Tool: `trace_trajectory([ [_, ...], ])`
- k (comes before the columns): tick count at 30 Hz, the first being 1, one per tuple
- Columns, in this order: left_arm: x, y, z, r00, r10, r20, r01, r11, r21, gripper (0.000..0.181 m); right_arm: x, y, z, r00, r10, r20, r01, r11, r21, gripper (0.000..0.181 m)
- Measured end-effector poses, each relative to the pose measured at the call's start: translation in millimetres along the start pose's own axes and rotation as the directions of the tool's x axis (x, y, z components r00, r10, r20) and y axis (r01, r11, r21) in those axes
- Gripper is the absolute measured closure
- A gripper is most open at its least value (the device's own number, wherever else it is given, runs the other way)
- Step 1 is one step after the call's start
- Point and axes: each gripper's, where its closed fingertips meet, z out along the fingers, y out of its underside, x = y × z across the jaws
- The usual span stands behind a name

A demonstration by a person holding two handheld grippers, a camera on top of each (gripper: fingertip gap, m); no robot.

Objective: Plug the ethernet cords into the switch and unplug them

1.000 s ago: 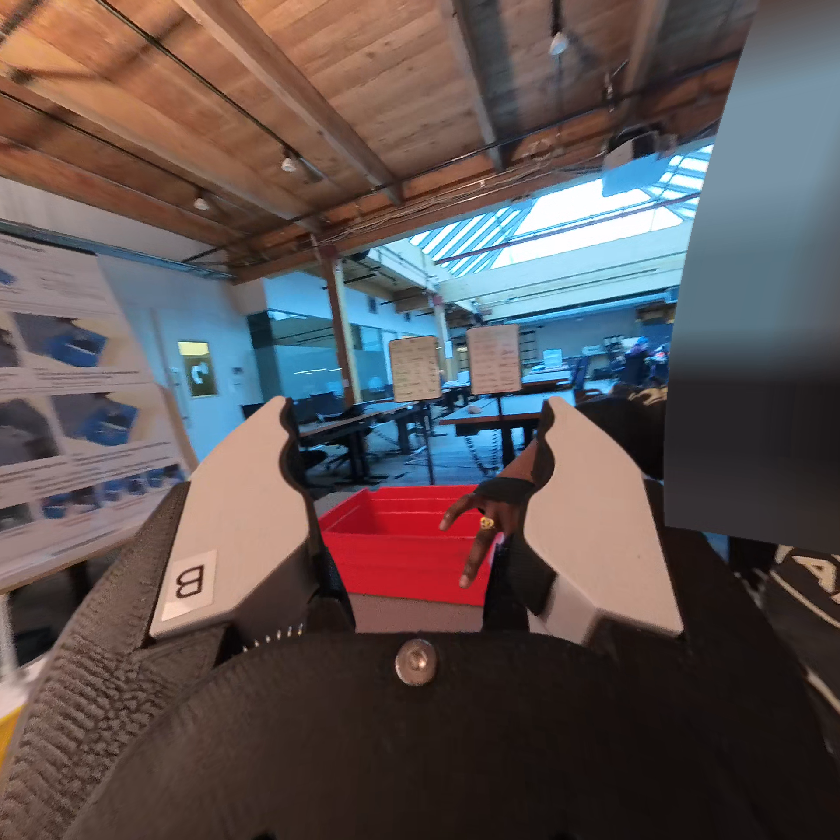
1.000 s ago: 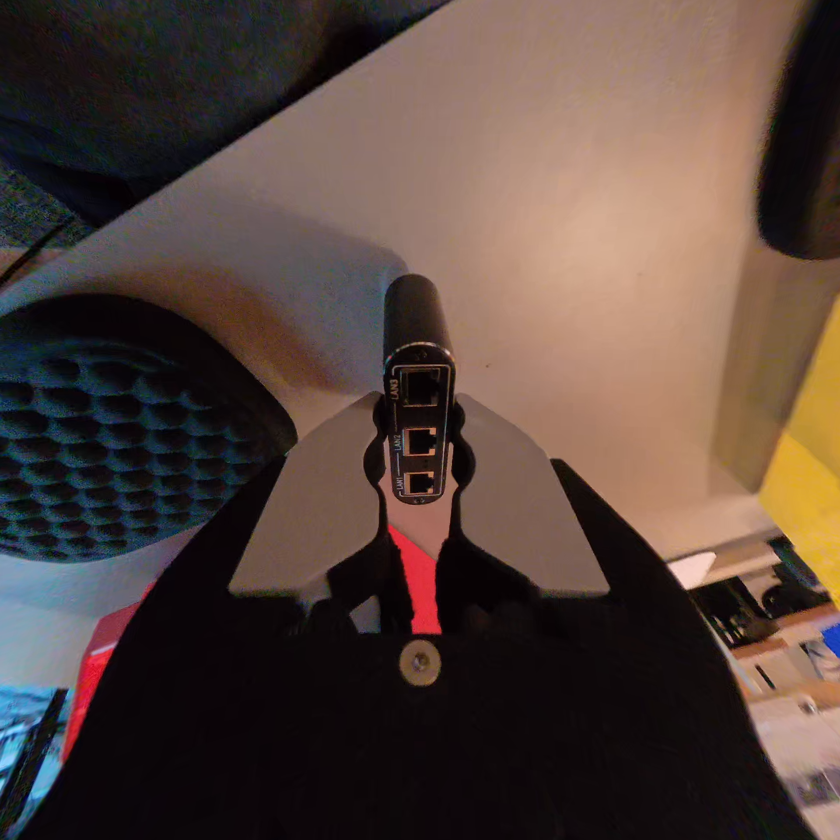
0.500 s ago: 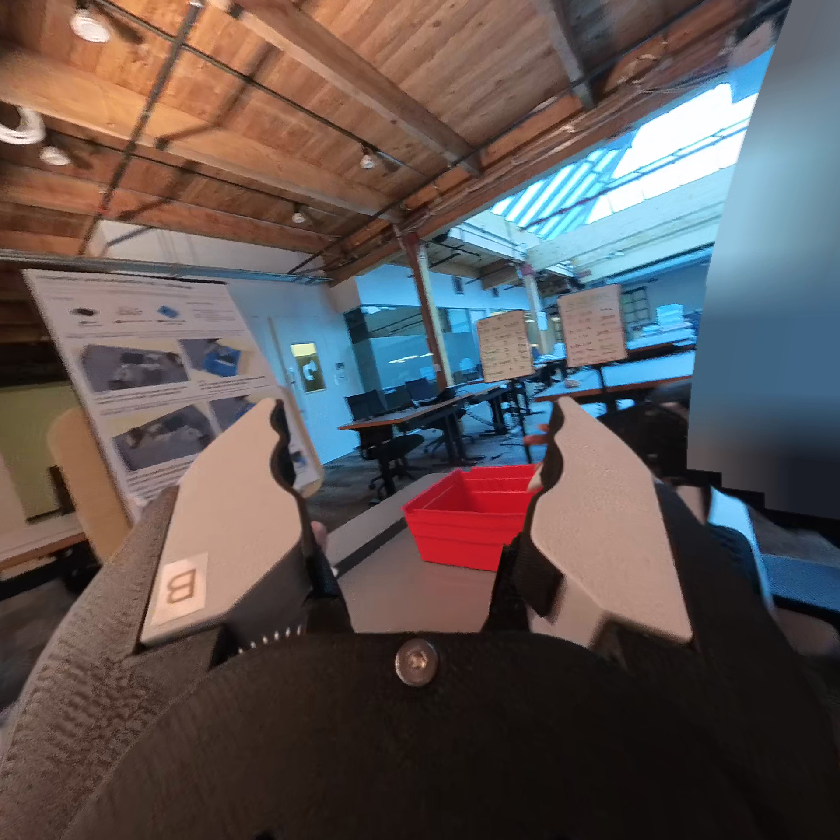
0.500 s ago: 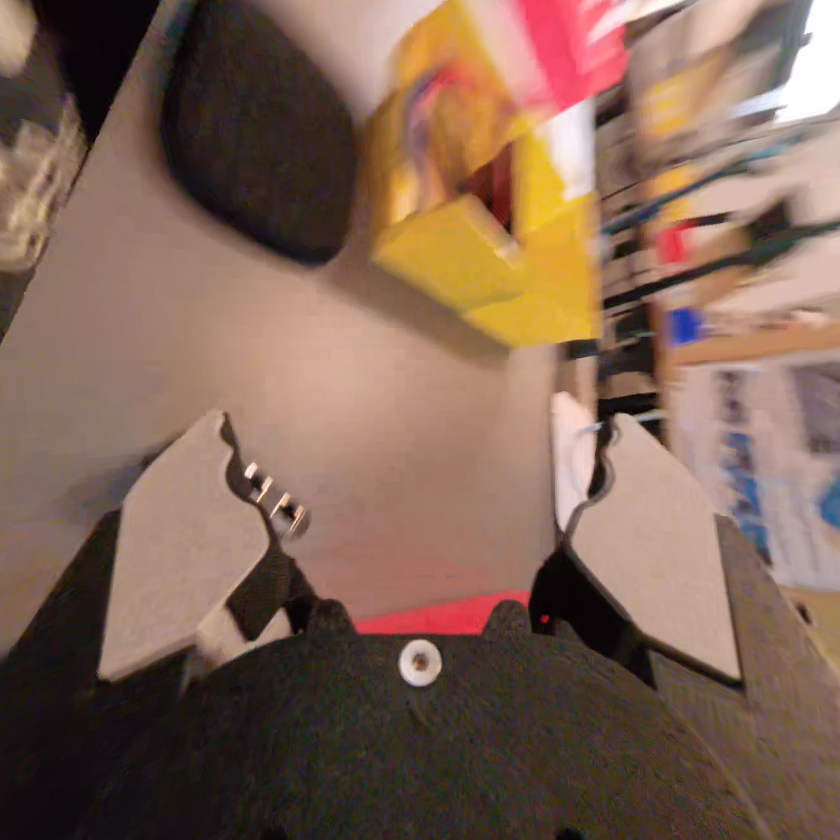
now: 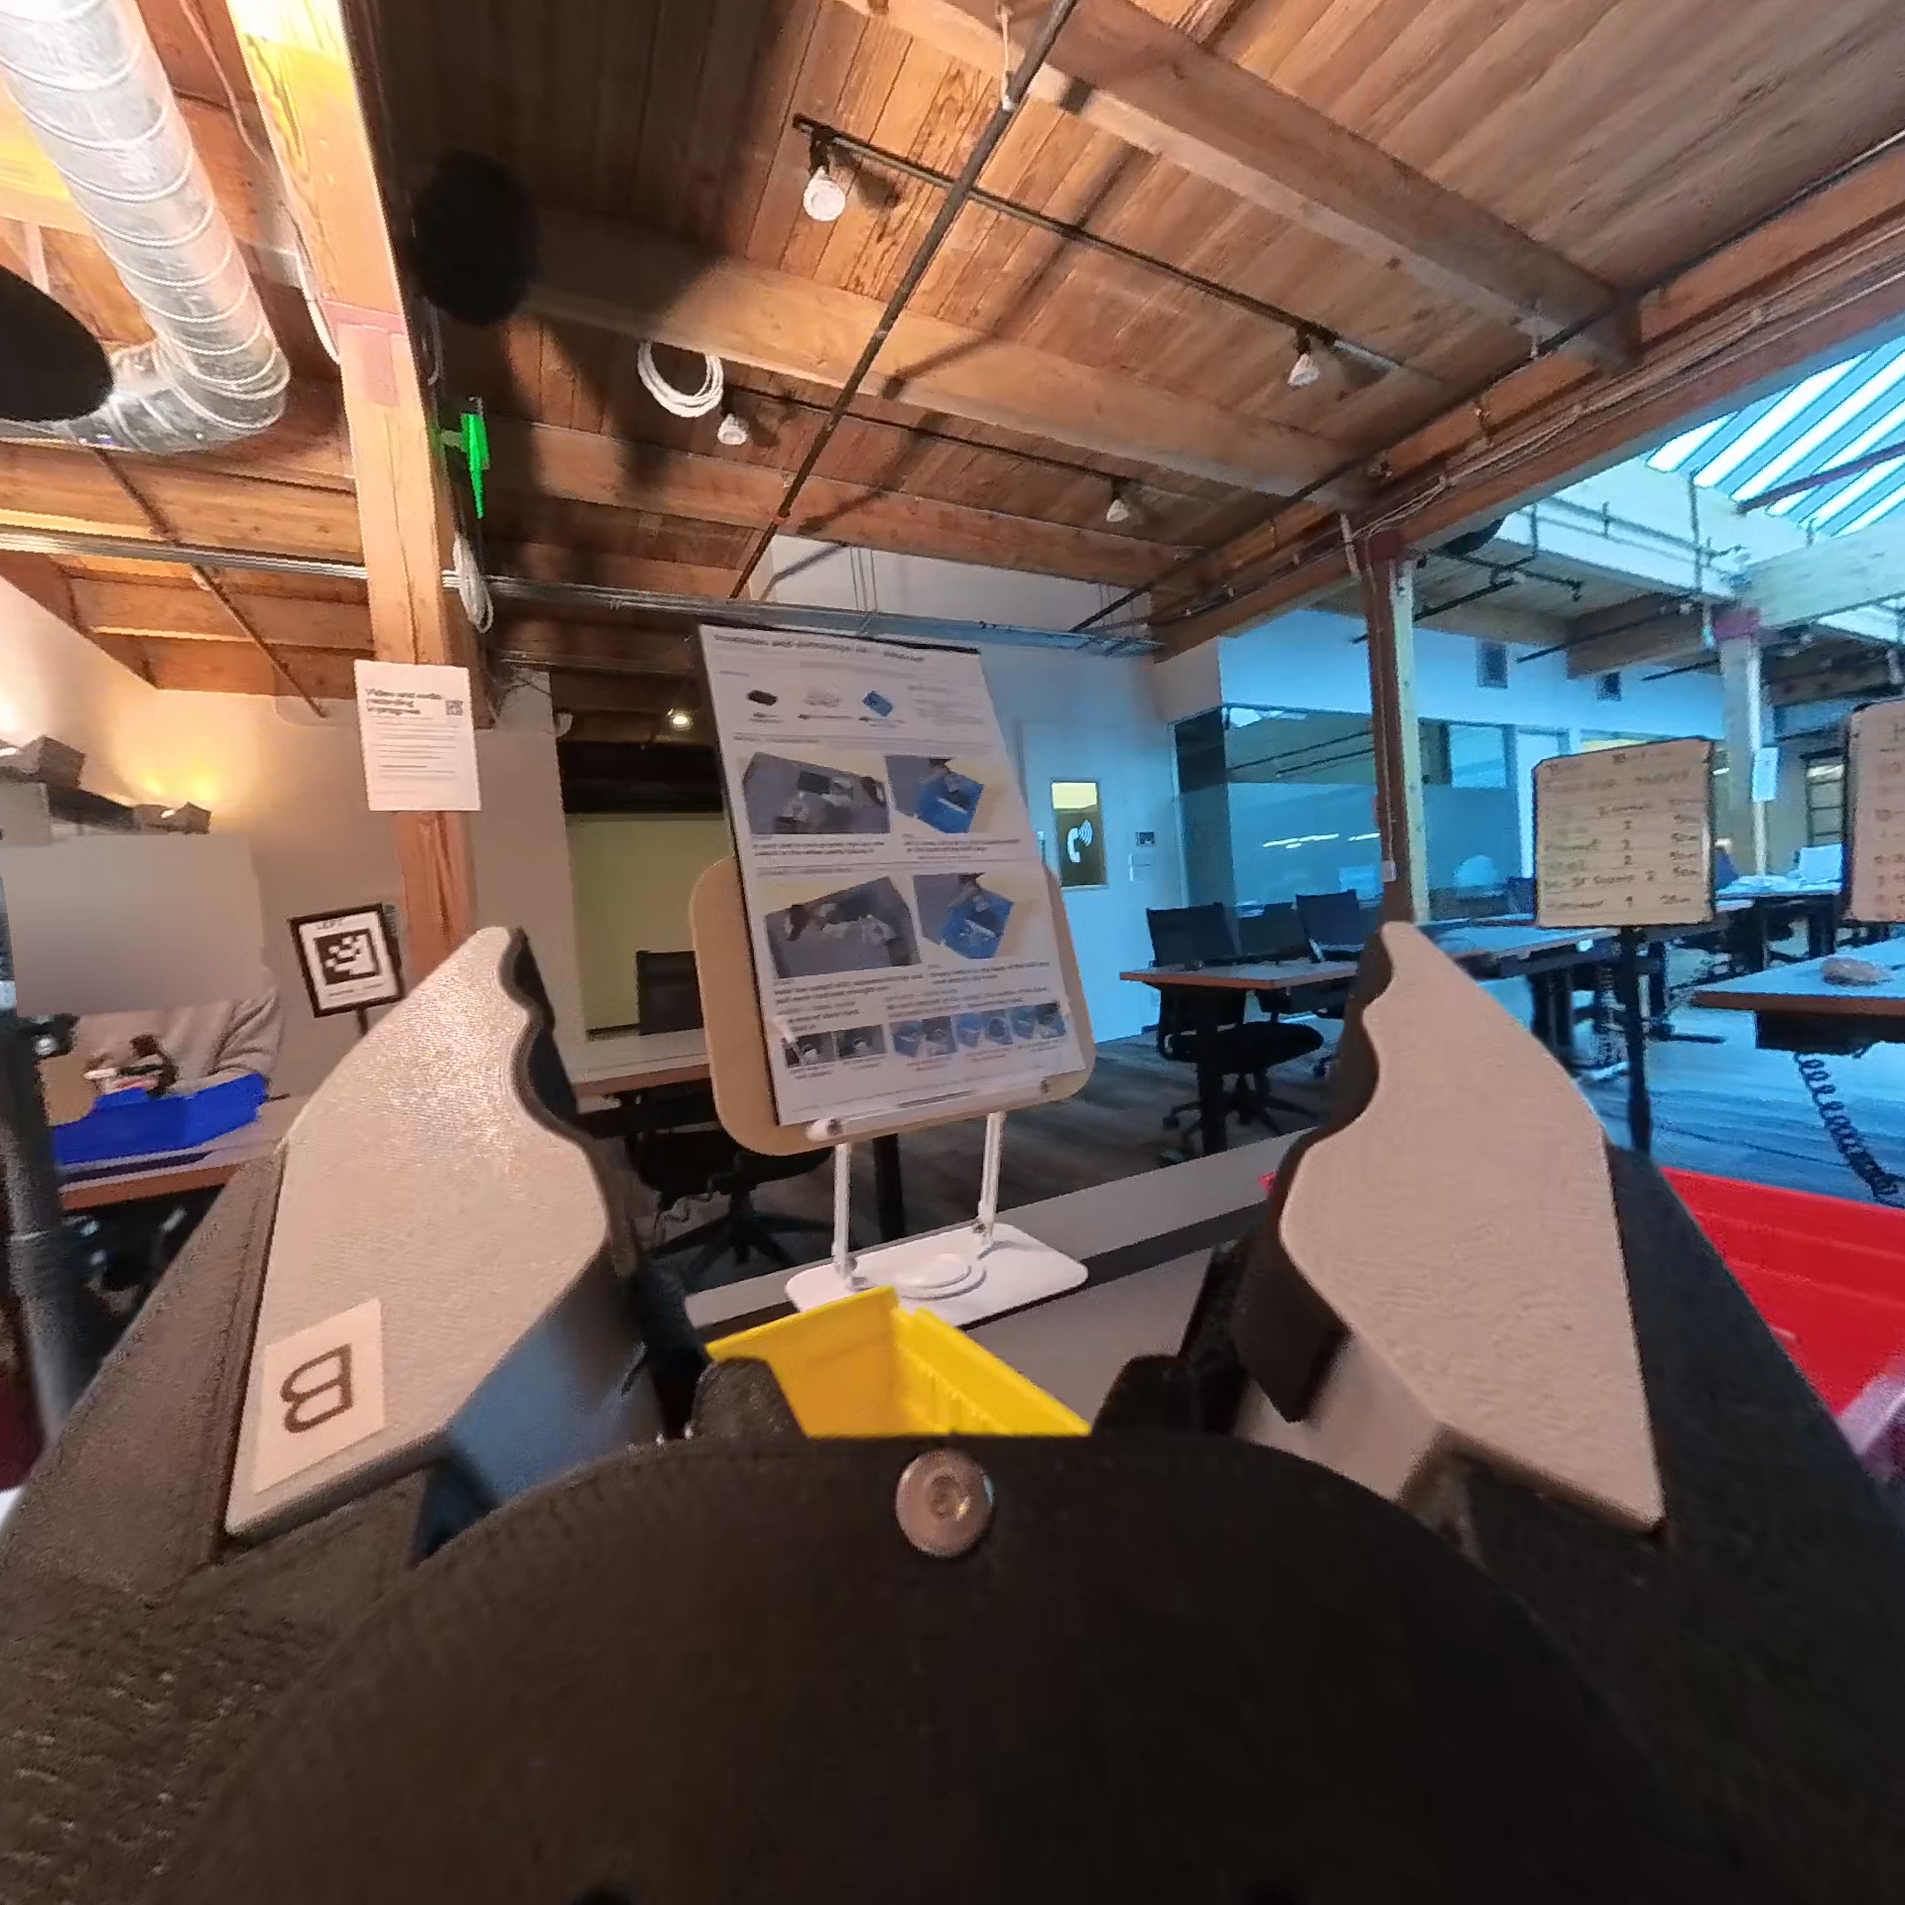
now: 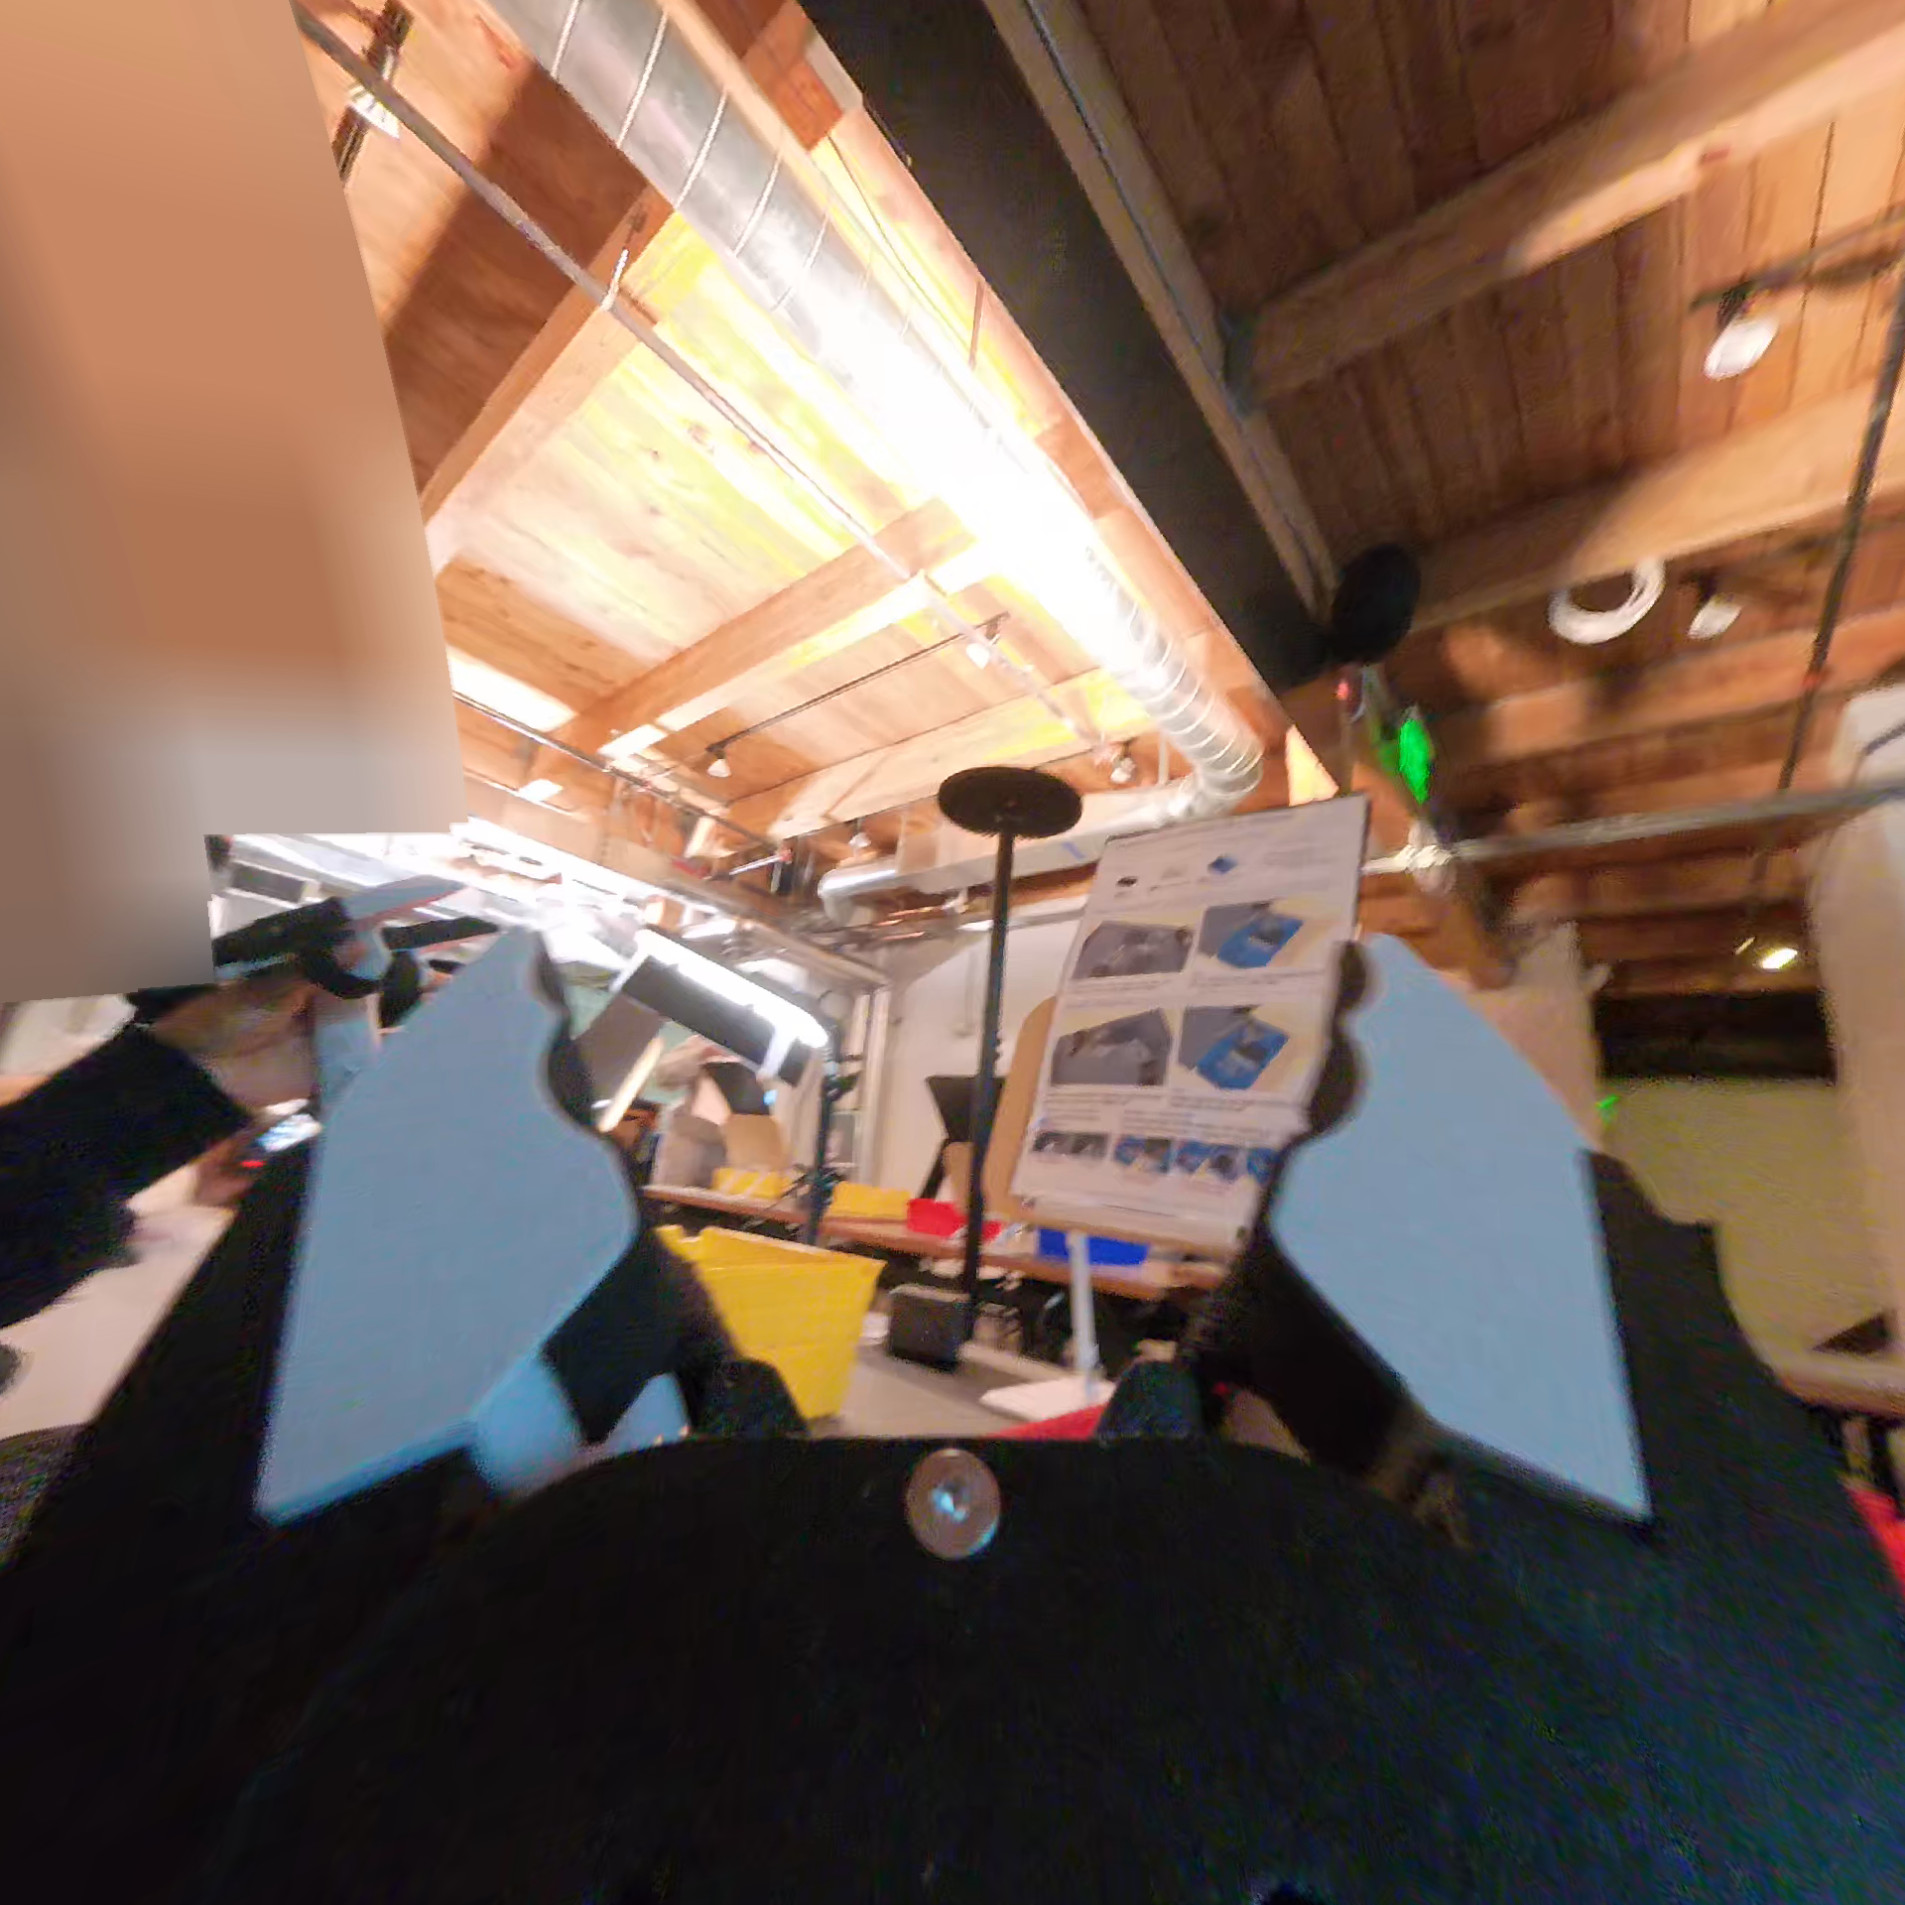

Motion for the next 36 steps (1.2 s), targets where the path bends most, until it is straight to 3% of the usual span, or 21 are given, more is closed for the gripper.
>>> trace_trajectory([
  [2, -7.5, 0.6, -3.9, 1.000, -0.005, 0.020, 0.005, 1.000, -0.018, 0.044, -3.1, 9.4, -8.9, 0.991, 0.106, 0.077, -0.102, 0.993, -0.054, 0.111],
  [5, -13.4, -3.6, -10.9, 1.000, -0.020, 0.022, 0.020, 1.000, 0.005, 0.065, 9.0, 6.0, -20.9, 0.982, 0.176, 0.073, -0.174, 0.984, -0.035, 0.181],
  [8, -19.4, -9.9, -16.6, 0.999, -0.038, 0.032, 0.037, 0.999, 0.032, 0.074, 10.6, 9.8, -24.7, 0.925, 0.353, 0.137, -0.344, 0.935, -0.087, 0.176],
  [13, -13.9, -17.7, -20.6, 0.996, -0.082, -0.028, 0.084, 0.994, 0.071, 0.090, 15.3, 2.6, -18.9, 0.784, 0.594, 0.183, -0.596, 0.801, -0.046, 0.109],
  [14, -12.1, -16.6, -20.8, 0.996, -0.076, -0.041, 0.078, 0.995, 0.062, 0.091, 14.7, 2.0, -19.1, 0.790, 0.582, 0.194, -0.589, 0.808, -0.026, 0.119],
  [16, -9.7, -10.1, -21.5, 0.997, -0.047, -0.055, 0.048, 0.999, 0.014, 0.094, 7.9, -4.1, -23.9, 0.834, 0.495, 0.245, -0.520, 0.853, 0.044, 0.170],
  [17, -8.9, -4.3, -22.2, 0.998, -0.025, -0.060, 0.023, 0.999, -0.031, 0.094, 4.4, -3.6, -24.7, 0.845, 0.468, 0.259, -0.493, 0.869, 0.037, 0.179],
  [19, -7.9, 13.1, -25.4, 0.997, 0.031, -0.073, -0.043, 0.985, -0.165, 0.096, -2.1, 1.4, -23.8, 0.816, 0.497, 0.294, -0.512, 0.859, -0.031, 0.176],
  [20, -8.6, 23.8, -28.7, 0.995, 0.069, -0.078, -0.086, 0.965, -0.247, 0.097, -1.1, 2.1, -22.6, 0.808, 0.516, 0.285, -0.531, 0.847, -0.029, 0.158],
  [22, -5.5, 50.7, -42.5, 0.977, 0.154, -0.145, -0.202, 0.879, -0.432, 0.098, 4.1, 0.0, -20.1, 0.820, 0.514, 0.252, -0.538, 0.842, 0.032, 0.122],
  [23, -2.3, 67.3, -54.4, 0.959, 0.192, -0.209, -0.276, 0.804, -0.527, 0.098, 4.5, 0.3, -19.5, 0.825, 0.509, 0.246, -0.533, 0.845, 0.039, 0.119],
  [25, -1.7, 98.4, -82.8, 0.908, 0.259, -0.331, -0.419, 0.615, -0.668, 0.099, 0.4, 5.8, -19.1, 0.807, 0.531, 0.258, -0.547, 0.837, -0.015, 0.128],
  [27, -0.5, 126.8, -114.8, 0.864, 0.235, -0.444, -0.503, 0.413, -0.759, 0.107, -4.6, 8.5, -19.6, 0.755, 0.589, 0.288, -0.599, 0.798, -0.062, 0.135],
  [29, -4.4, 144.9, -131.1, 0.845, 0.214, -0.491, -0.534, 0.281, -0.797, 0.113, -3.8, 9.5, -19.5, 0.727, 0.623, 0.291, -0.632, 0.771, -0.072, 0.135],
  [33, -5.9, 168.4, -128.0, 0.860, 0.144, -0.490, -0.511, 0.239, -0.826, 0.122, 4.5, 9.1, -20.5, 0.740, 0.622, 0.256, -0.635, 0.772, -0.042, 0.137],
  [36, -19.7, 186.9, -136.2, 0.855, 0.147, -0.497, -0.515, 0.120, -0.849, 0.128, 4.8, 8.7, -19.5, 0.737, 0.627, 0.254, -0.639, 0.768, -0.043, 0.124],
])
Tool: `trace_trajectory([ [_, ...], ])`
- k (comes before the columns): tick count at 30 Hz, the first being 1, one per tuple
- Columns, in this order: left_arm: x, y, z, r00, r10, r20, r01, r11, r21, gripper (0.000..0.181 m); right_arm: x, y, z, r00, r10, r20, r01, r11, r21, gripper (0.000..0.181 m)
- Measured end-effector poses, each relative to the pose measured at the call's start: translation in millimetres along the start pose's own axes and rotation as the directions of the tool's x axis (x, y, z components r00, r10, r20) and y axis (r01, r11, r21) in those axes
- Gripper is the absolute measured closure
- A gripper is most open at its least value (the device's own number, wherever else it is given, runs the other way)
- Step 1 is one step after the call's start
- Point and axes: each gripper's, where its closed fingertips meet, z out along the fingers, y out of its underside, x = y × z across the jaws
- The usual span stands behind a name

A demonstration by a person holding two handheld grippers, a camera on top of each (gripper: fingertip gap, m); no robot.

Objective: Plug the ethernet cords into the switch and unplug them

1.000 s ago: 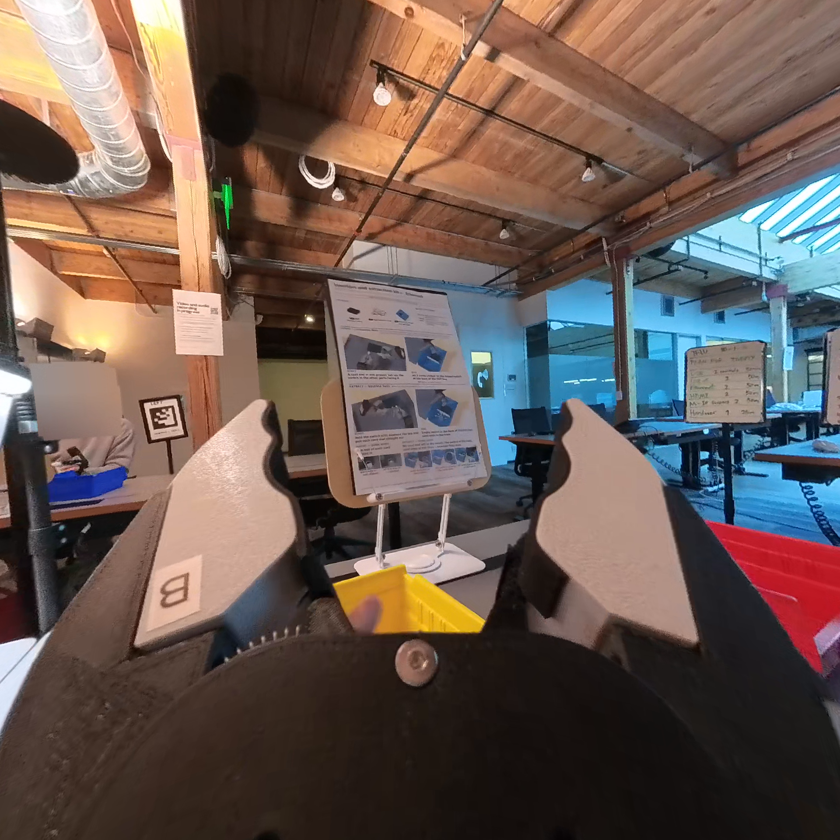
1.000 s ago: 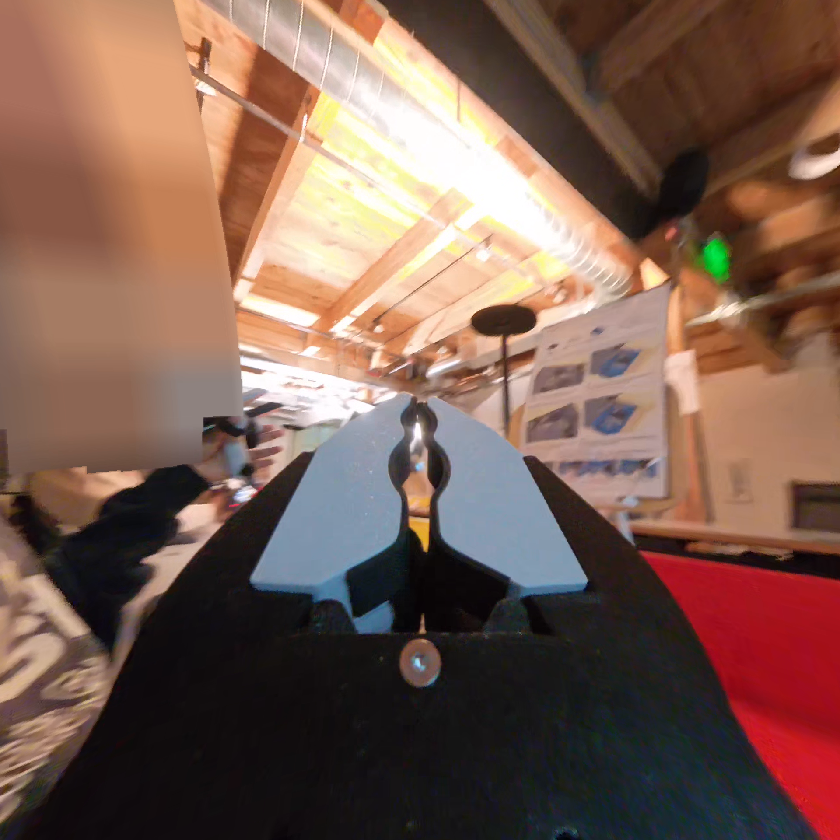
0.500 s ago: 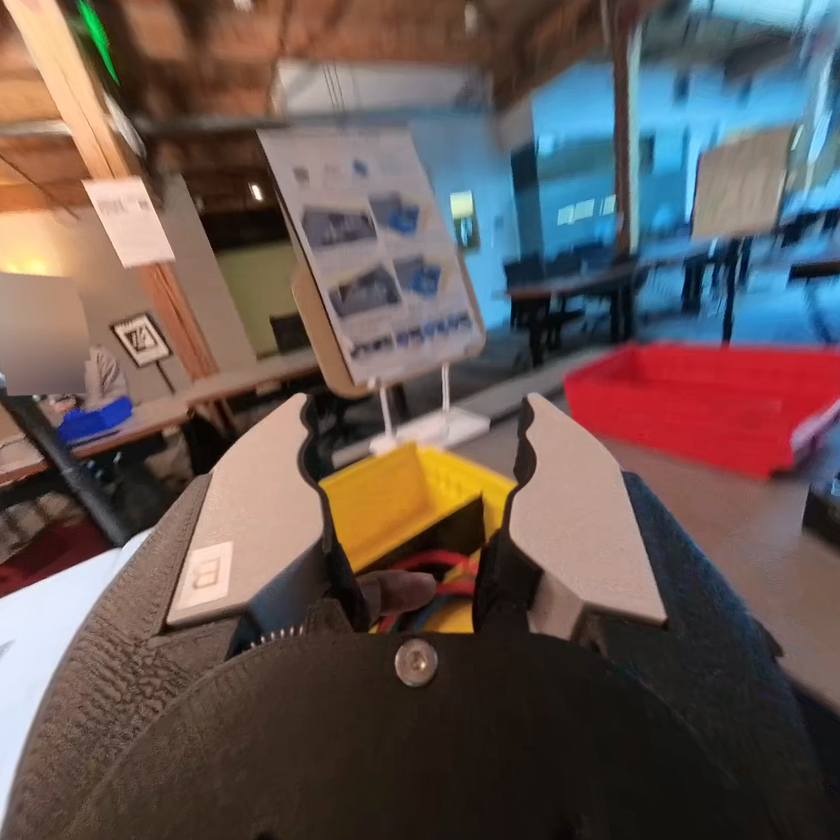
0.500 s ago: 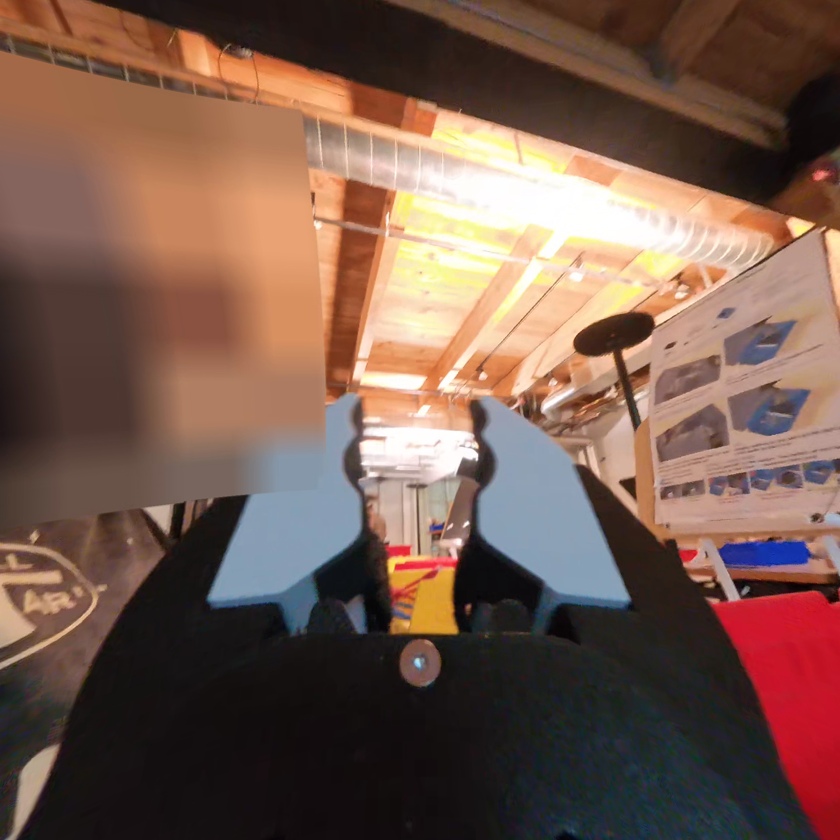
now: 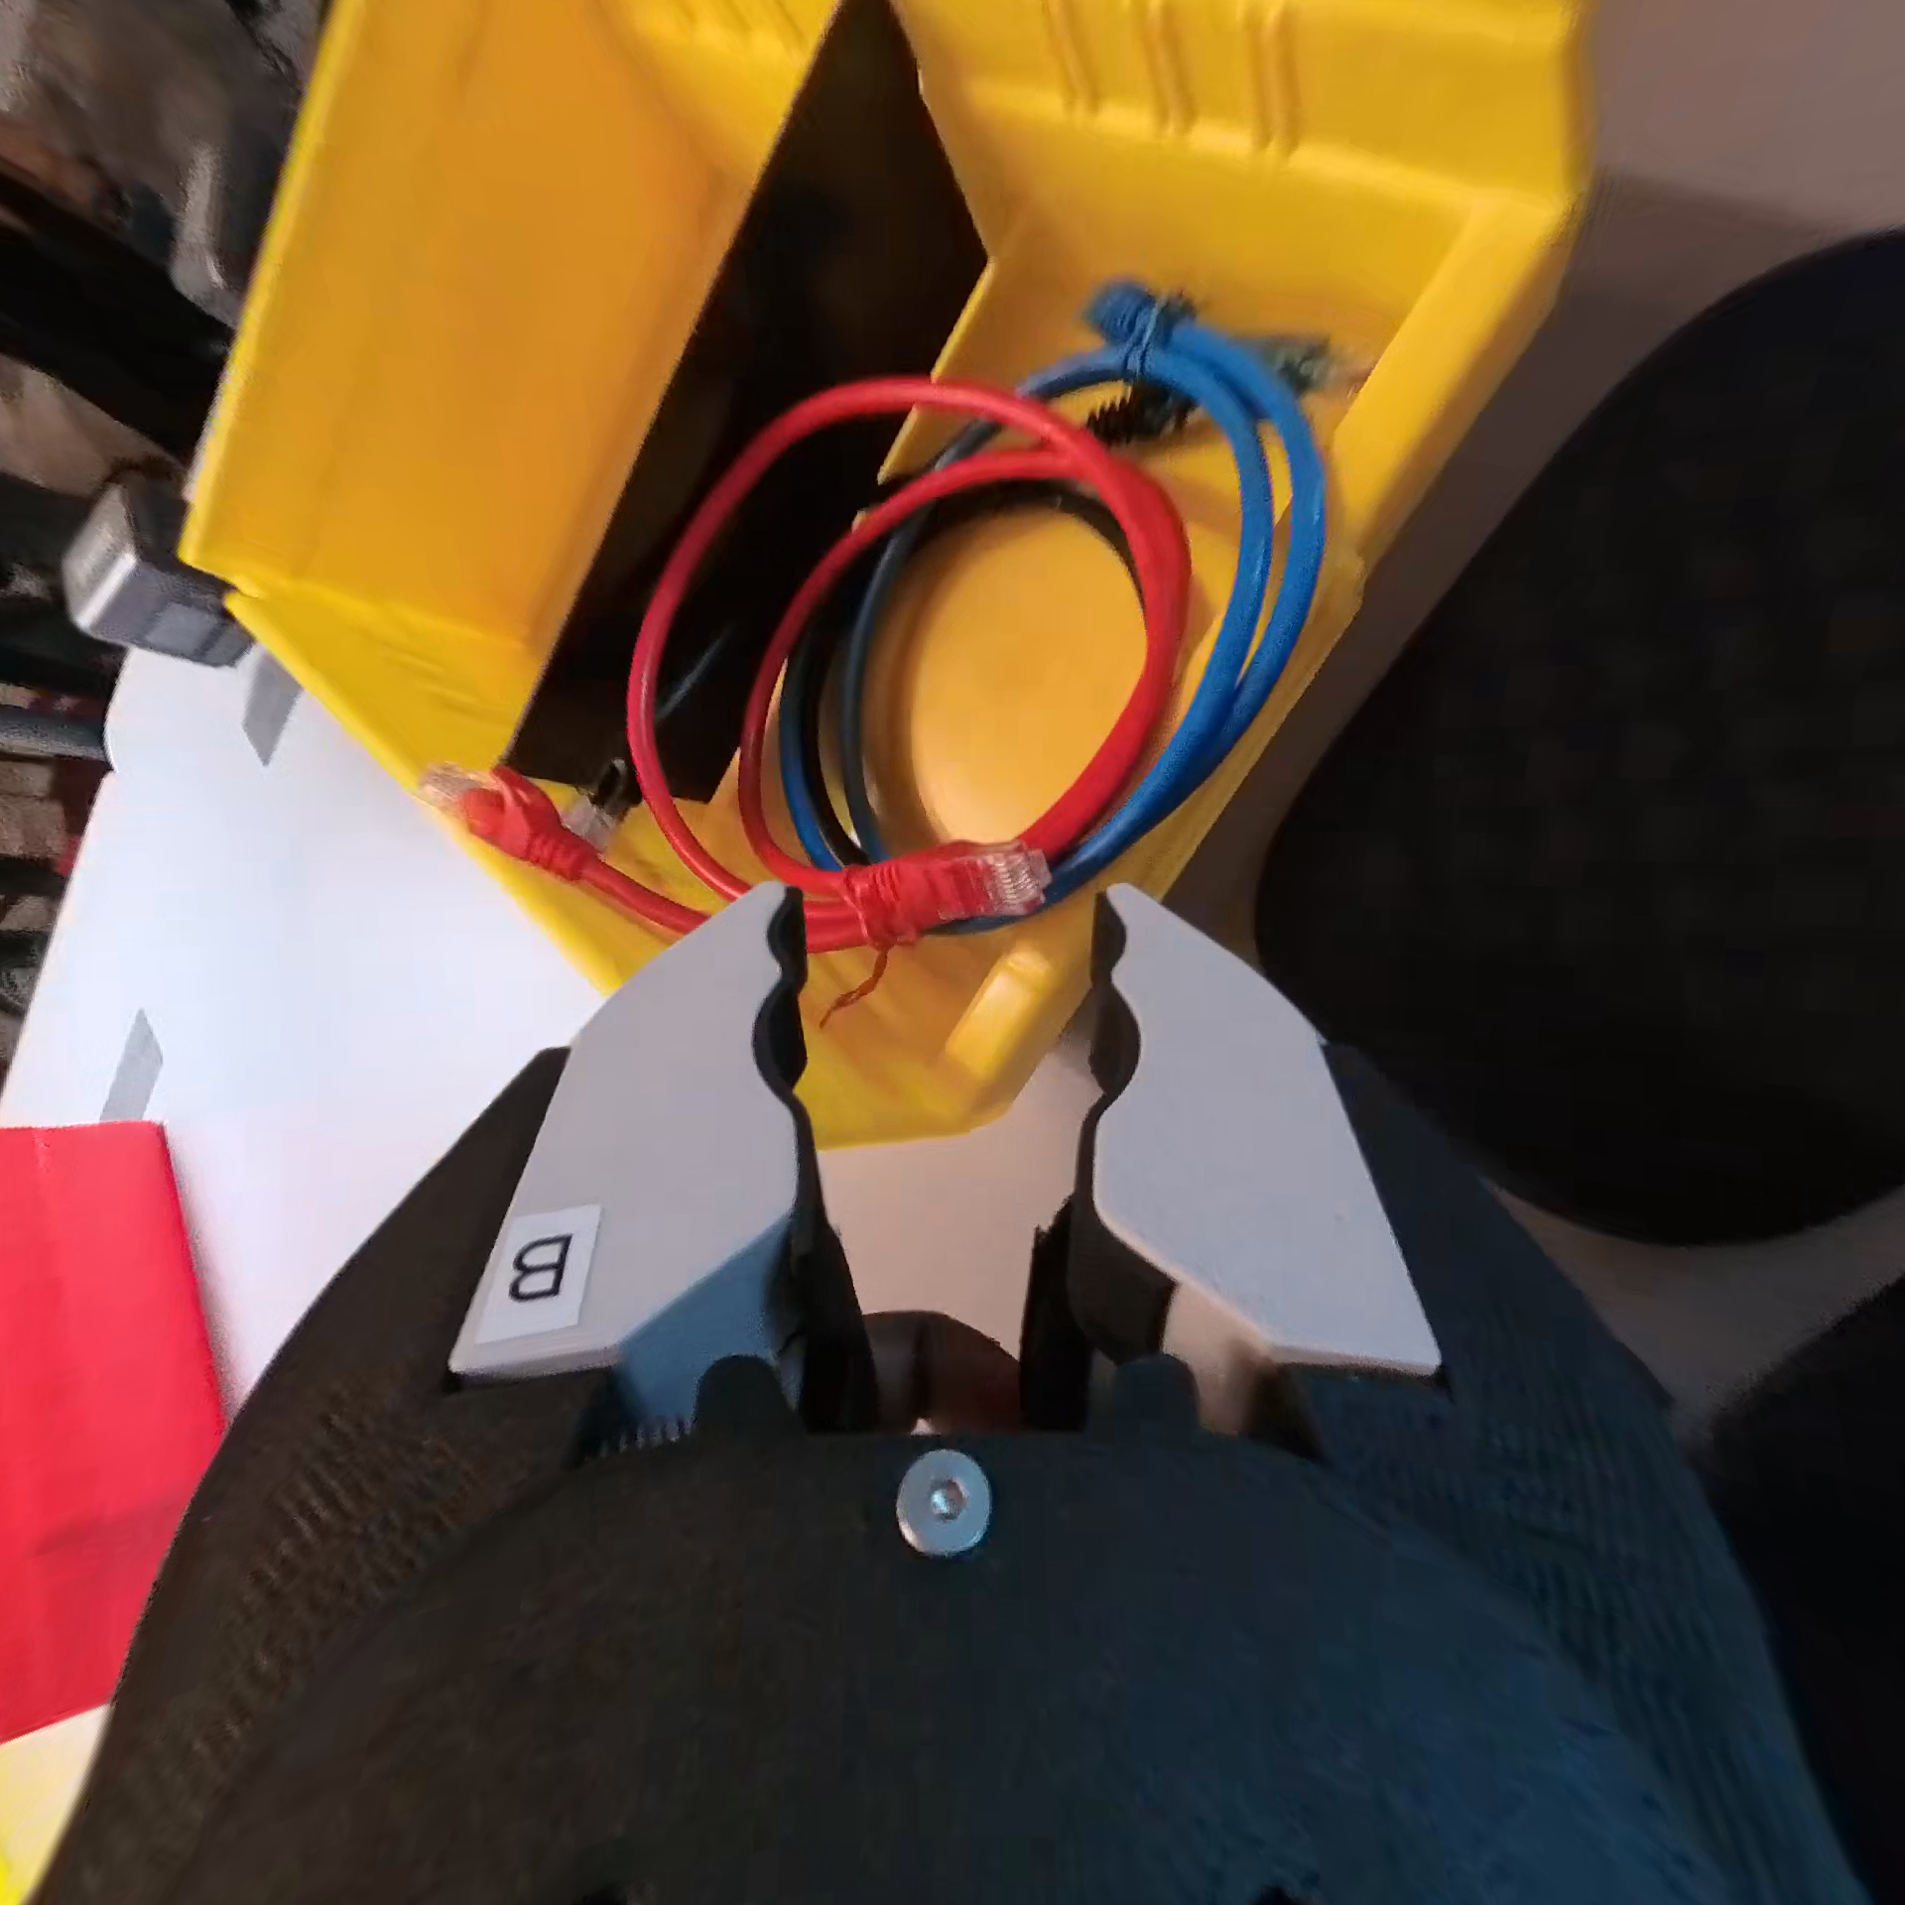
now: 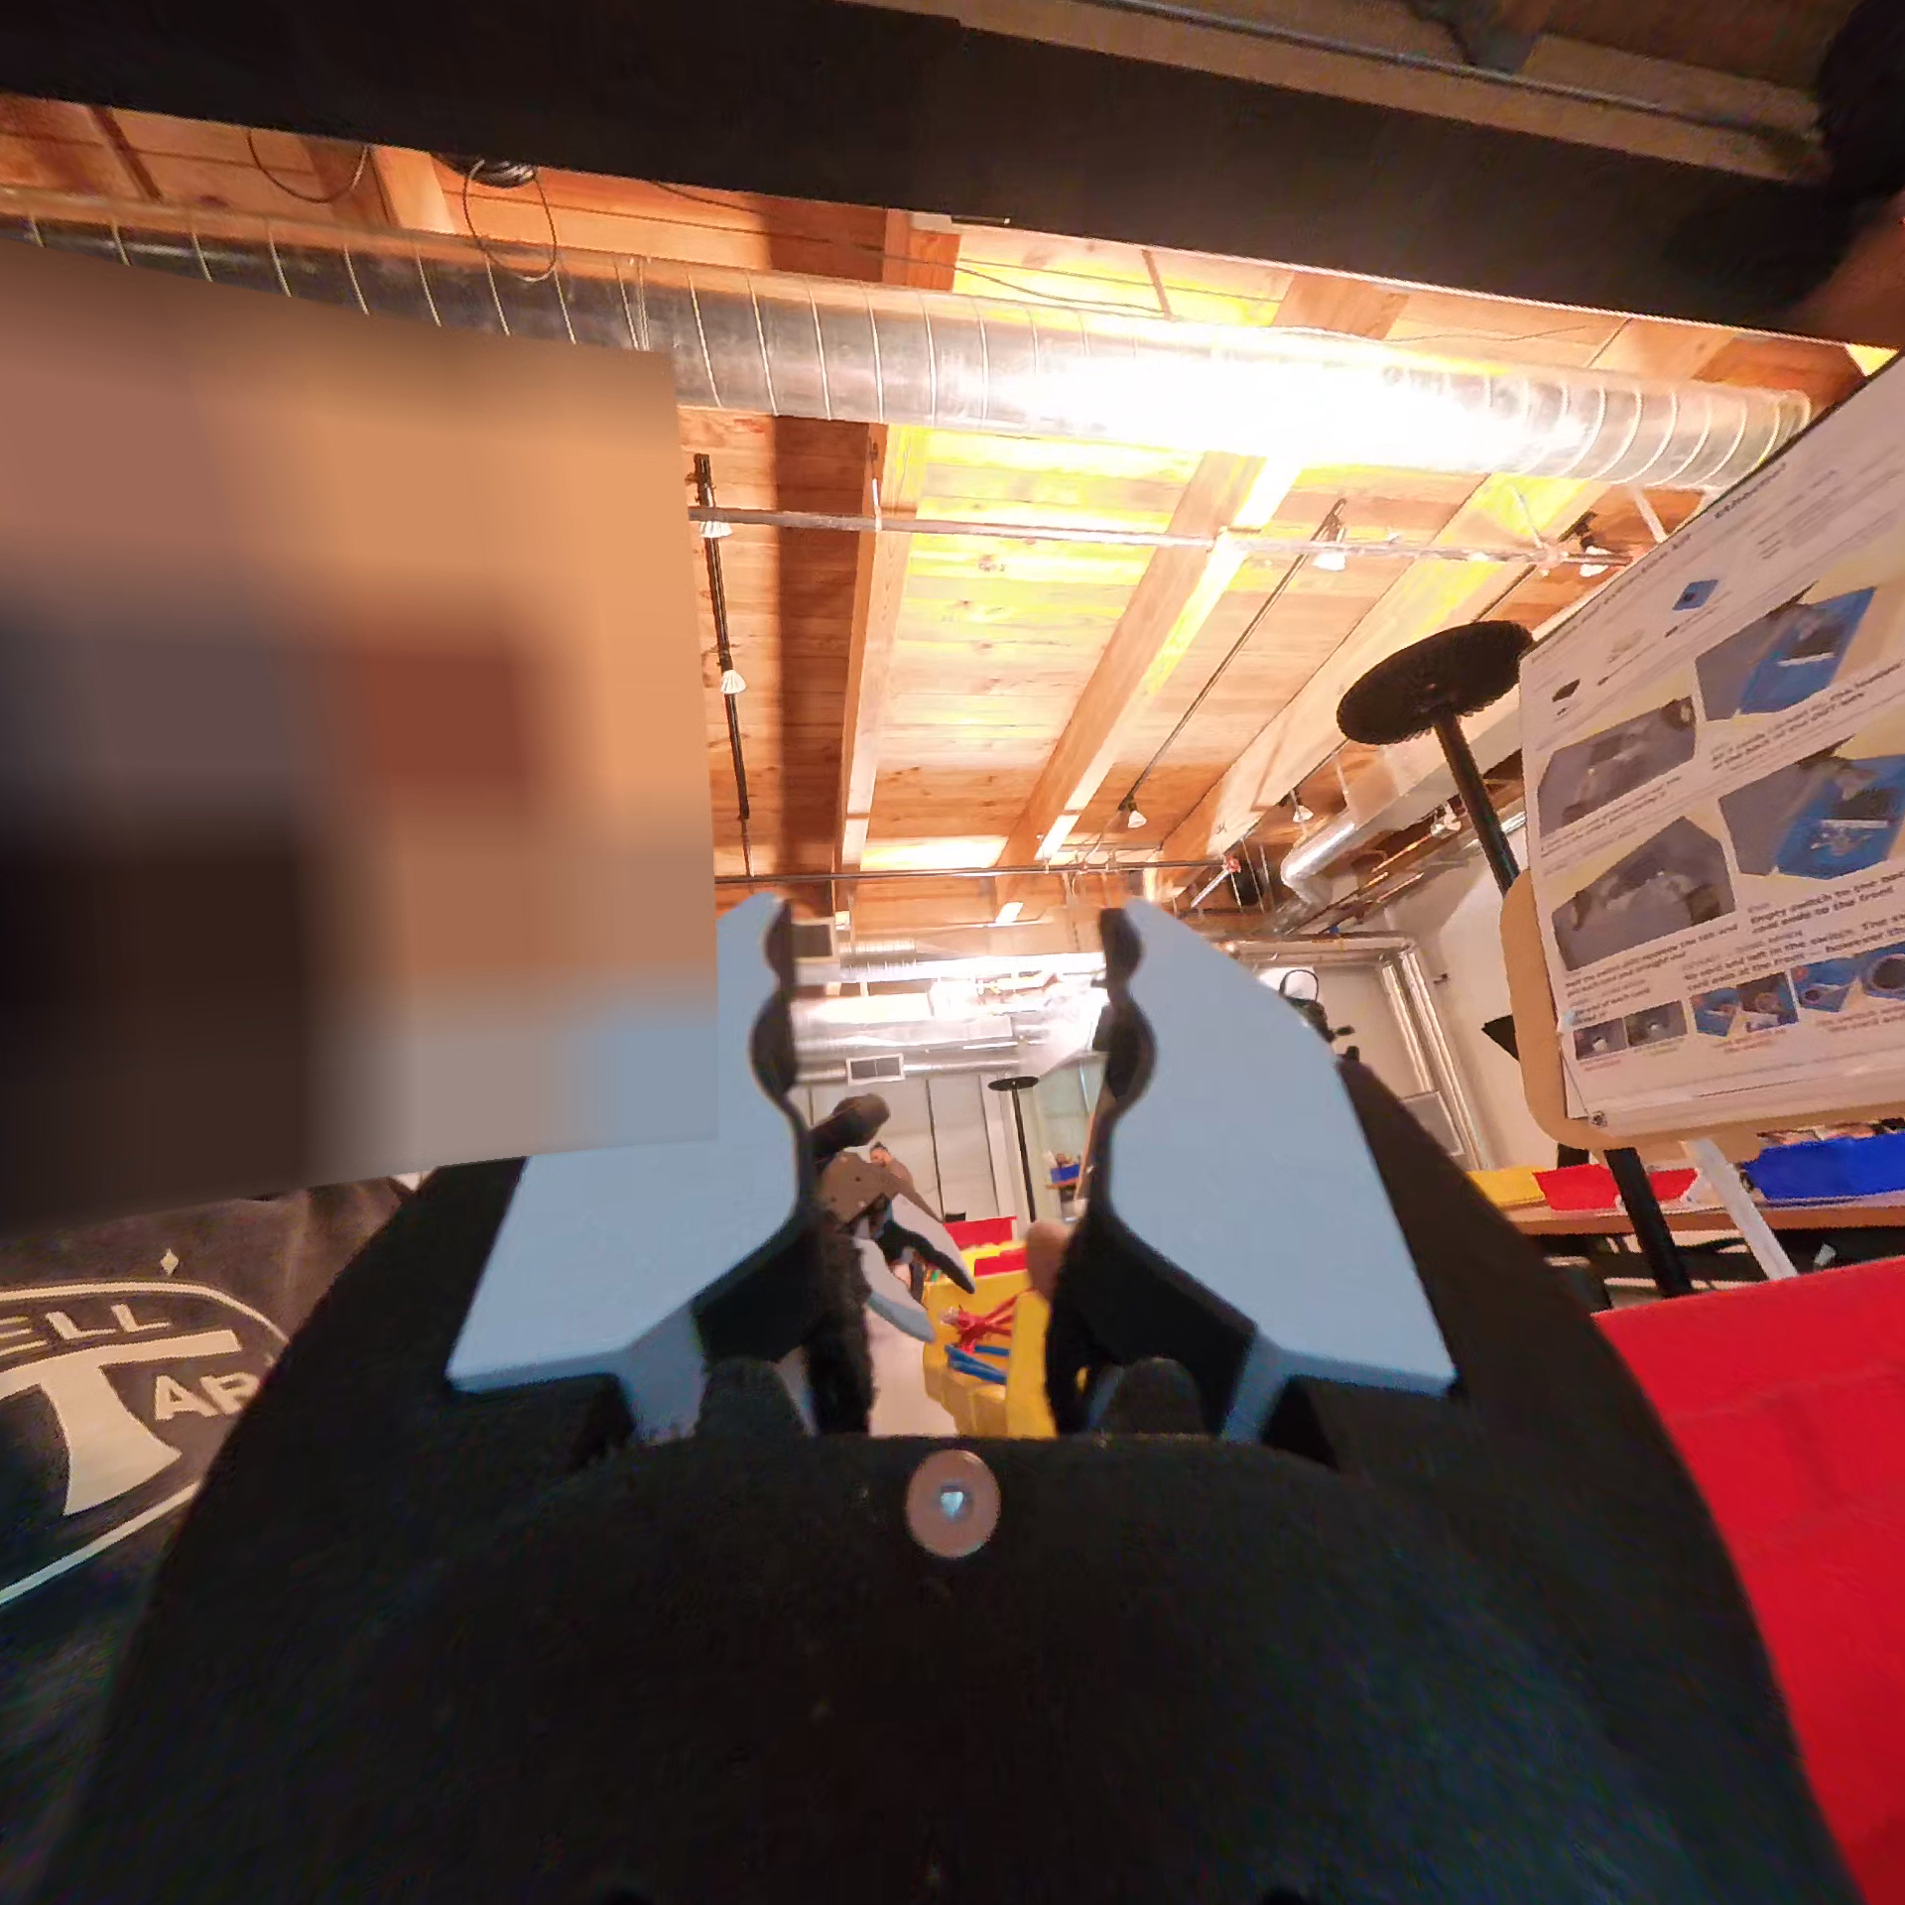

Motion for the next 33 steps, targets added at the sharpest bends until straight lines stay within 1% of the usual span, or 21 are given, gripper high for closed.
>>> trace_trajectory([
  [2, 0.7, 7.4, 8.5, 1.000, 0.010, -0.018, -0.010, 0.999, -0.047, 0.133, -5.7, 6.5, 4.5, 1.000, -0.006, 0.028, 0.007, 0.999, -0.050, 0.106],
  [4, -1.3, 8.0, 13.7, 0.999, 0.036, -0.016, -0.037, 0.998, -0.053, 0.135, -5.7, 16.5, 9.1, 1.000, -0.020, 0.016, 0.022, 0.994, -0.108, 0.086],
  [5, 0.4, 8.0, 15.5, 0.998, 0.048, -0.029, -0.049, 0.997, -0.052, 0.137, -4.9, 20.0, 10.6, 0.999, -0.037, 0.008, 0.037, 0.992, -0.120, 0.080],
  [9, 4.4, 5.5, 16.5, 0.997, 0.050, -0.061, -0.052, 0.998, -0.023, 0.145, -7.9, 22.0, 11.0, 0.997, -0.078, 0.018, 0.080, 0.992, -0.103, 0.087],
  [10, 5.5, 4.2, 15.5, 0.996, 0.054, -0.067, -0.055, 0.998, -0.009, 0.149, -8.8, 22.3, 10.6, 0.997, -0.079, 0.025, 0.081, 0.992, -0.099, 0.095],
  [11, 4.4, 1.7, 13.8, 0.997, 0.049, -0.059, -0.048, 0.999, 0.012, 0.169, -10.5, 23.3, 10.3, 0.996, -0.078, 0.037, 0.081, 0.992, -0.100, 0.103],
  [13, 5.3, -7.9, 9.3, 0.997, 0.031, -0.074, -0.025, 0.996, 0.087, 0.170, -13.5, 25.7, 9.7, 0.996, -0.070, 0.057, 0.076, 0.991, -0.112, 0.114],
  [15, 6.9, -14.6, 6.7, 0.996, 0.032, -0.085, -0.020, 0.989, 0.146, 0.167, -13.5, 25.9, 9.4, 0.997, -0.057, 0.060, 0.064, 0.991, -0.114, 0.115],
  [16, 7.4, -14.6, 7.2, 0.996, 0.039, -0.083, -0.026, 0.988, 0.153, 0.159, -12.8, 25.0, 9.2, 0.997, -0.054, 0.055, 0.060, 0.992, -0.108, 0.114],
  [18, 6.2, -9.7, 11.7, 0.996, 0.064, -0.063, -0.056, 0.991, 0.122, 0.136, -12.1, 25.0, 9.0, 0.997, -0.052, 0.051, 0.057, 0.993, -0.108, 0.114],
  [20, 5.6, -8.1, 15.9, 0.994, 0.092, -0.052, -0.087, 0.991, 0.100, 0.133, -12.3, 28.5, 9.5, 0.997, -0.055, 0.052, 0.061, 0.990, -0.127, 0.113],
  [23, 8.4, -12.0, 18.1, 0.993, 0.091, -0.074, -0.082, 0.990, 0.118, 0.134, -13.2, 34.0, 10.3, 0.997, -0.050, 0.057, 0.058, 0.986, -0.155, 0.114],
  [29, 30.8, -29.6, 20.4, 0.972, 0.123, -0.202, -0.080, 0.975, 0.206, 0.152, -12.1, 36.0, 10.0, 0.999, -0.006, 0.053, 0.015, 0.986, -0.166, 0.117],
  [31, 34.3, -32.9, 22.1, 0.965, 0.153, -0.214, -0.109, 0.972, 0.206, 0.156, -11.6, 36.7, 9.9, 0.999, -0.006, 0.050, 0.014, 0.985, -0.170, 0.118],
  [33, 32.7, -37.0, 21.1, 0.965, 0.175, -0.194, -0.131, 0.967, 0.217, 0.160, -11.5, 37.9, 9.9, 0.999, -0.004, 0.049, 0.013, 0.984, -0.177, 0.119],
])
